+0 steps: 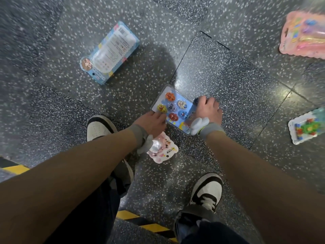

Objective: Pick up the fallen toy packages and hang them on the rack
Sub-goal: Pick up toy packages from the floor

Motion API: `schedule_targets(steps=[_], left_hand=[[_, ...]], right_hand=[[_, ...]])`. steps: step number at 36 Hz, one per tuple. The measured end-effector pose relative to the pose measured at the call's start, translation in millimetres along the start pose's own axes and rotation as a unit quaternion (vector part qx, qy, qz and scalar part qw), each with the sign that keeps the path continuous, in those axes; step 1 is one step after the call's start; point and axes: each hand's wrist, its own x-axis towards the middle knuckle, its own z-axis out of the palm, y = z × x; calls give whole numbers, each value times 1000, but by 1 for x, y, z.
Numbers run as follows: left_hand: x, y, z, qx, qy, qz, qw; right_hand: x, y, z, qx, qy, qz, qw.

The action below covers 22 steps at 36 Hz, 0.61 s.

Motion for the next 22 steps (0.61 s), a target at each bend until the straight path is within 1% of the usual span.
schedule_targets(steps=[3, 6, 8, 11, 12, 16, 20, 22], left_hand=[[-5, -12, -10, -47, -38, -13, 998], [-11, -27, -19, -66, -66, -29, 995], [-15, -37, -23, -78, -101, -36, 991], [-21, -49, -25, -130, -147, -62, 979], [-29, -54, -26, -147, -155, -70, 975], [-42, -64, -23, -215, -142, -95, 962], [-50, -69, -23, -276, -137, -132, 942], [-66, -73, -35, -292, -136, -141, 936]], right_hand=[[-2, -6, 0, -10, -20, -6, 1000], [-3, -13, 3, -30, -3, 8, 1000], [-3, -18, 7, -34, 7, 20, 999], [-3, -19, 8, -42, 15, 33, 998], [-7, -20, 6, -32, 0, 35, 999], [-9, -16, -6, 2, -76, 9, 997], [-12, -13, -28, 100, -193, 3, 976], [-23, -14, -51, 127, -218, -6, 968]])
